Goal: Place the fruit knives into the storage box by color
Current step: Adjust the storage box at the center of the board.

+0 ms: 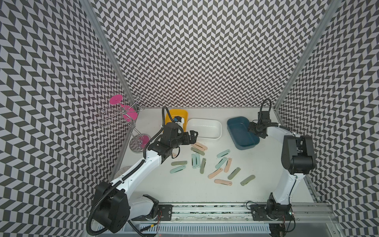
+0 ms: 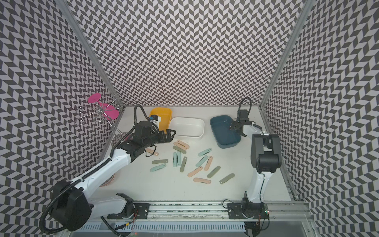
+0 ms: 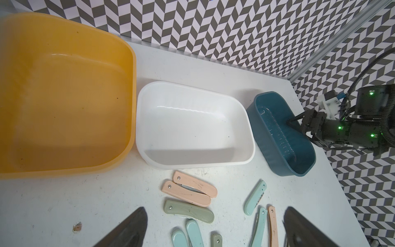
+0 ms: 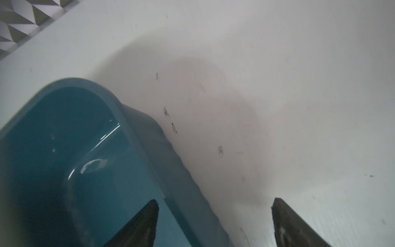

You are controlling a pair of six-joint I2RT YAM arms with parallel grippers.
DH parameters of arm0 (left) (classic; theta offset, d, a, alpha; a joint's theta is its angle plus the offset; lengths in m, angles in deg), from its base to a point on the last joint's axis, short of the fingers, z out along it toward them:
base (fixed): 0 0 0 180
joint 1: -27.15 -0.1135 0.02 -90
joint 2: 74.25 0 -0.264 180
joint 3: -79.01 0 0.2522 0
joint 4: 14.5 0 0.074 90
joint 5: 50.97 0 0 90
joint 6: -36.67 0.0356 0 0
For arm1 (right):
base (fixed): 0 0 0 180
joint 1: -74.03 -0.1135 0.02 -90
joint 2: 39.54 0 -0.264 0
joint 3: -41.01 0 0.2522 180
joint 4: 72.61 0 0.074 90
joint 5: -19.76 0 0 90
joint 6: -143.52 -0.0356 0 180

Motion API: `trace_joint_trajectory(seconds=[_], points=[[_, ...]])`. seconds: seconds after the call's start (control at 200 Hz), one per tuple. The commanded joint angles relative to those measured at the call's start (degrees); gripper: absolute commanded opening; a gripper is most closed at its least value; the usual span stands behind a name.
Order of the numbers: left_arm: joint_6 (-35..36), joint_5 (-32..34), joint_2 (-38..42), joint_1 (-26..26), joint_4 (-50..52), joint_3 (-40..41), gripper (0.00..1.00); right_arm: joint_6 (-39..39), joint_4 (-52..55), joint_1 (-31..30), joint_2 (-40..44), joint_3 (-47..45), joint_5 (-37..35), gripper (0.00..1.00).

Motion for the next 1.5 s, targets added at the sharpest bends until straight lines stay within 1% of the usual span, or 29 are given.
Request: trace_joint_trajectory(seconds=[0.0,0.105,0.285,0.351,0.406,0.441,0.511,0.626,0.906,1.007,1.072,1.127,1.132,1.242,1.292,1.327,1.392,1.492], points=[[0.55,-0.38,-0.33,0.44,-0.63,-0.22,1.0,0.98,0.32,-0.69,-1.39,1.99,0.66,0.72],[0.51,-0.43,-0.41,0.38,-0.83,0.05,1.0,0.96,0.37,-0.73,-1.49,1.81,0.37,0.58],[0.34,-1.02,-0.28,0.45,-1.2,0.54,1.0,0.75,0.14,-0.73,0.19,0.27,-0.84,0.37],[0.27,-1.17,-0.22,0.37,-1.39,0.84,1.0,0.44,0.1,-0.73,0.96,-0.51,-1.3,0.31],[0.25,-1.29,-0.24,0.44,-1.56,0.99,1.0,-0.2,-0.07,-0.63,1.77,-1.53,-1.89,0.29],[0.2,-1.5,-0.16,0.38,-1.64,1.05,1.0,-0.6,-0.24,-0.56,2.43,-2.21,-2.31,0.24],[0.09,-1.69,0.03,0.39,-1.86,1.25,1.0,-1.66,-0.43,-0.4,3.65,-3.52,-3.25,0.23],[-0.09,-2.18,0.19,0.37,-2.23,1.44,1.0,-4.25,-0.95,0.49,6.6,-6.15,-4.66,0.17],[-0.26,-3.39,0.44,0.44,-2.94,1.44,1.0,-9.07,-2.96,3.71,13.49,-13.75,-4.67,0.17],[-0.35,-3.65,0.57,0.39,-3.01,1.56,1.0,-9.94,-3.64,5.58,15.43,-16.22,-2.65,0.17],[-0.5,-3.88,0.81,0.38,-3.23,1.65,1.0,-10.28,-3.85,6.91,16.49,-17.73,-0.62,0.19],[-0.59,-4.05,1.05,0.37,-3.36,1.94,1.0,-10.48,-3.87,7.63,17.41,-18.81,0.93,0.24],[-0.57,-4.08,1.11,0.37,-3.4,1.92,1.0,-10.52,-3.86,7.73,17.67,-19.04,1.16,0.27],[-1.0,-4.16,1.67,0.44,-4.04,2.36,1.0,-10.55,-4.13,7.97,20.96,-21.66,4.31,0.57],[-1.24,-4.43,1.86,0.37,-4.15,2.61,1.0,-10.62,-4.61,7.92,22.8,-23.06,6.05,0.68],[-1.25,-4.52,1.96,0.37,-4.24,2.74,1.0,-10.8,-4.95,7.97,24.04,-24.15,7.42,0.73],[-1.44,-4.6,2.13,0.46,-4.3,2.93,1.0,-11.13,-5.68,7.88,25.86,-25.97,9.87,0.8],[-1.65,-4.65,2.59,0.53,-4.33,3.42,1.0,-12.39,-7.51,7.56,28.24,-28.7,14.27,0.82]])
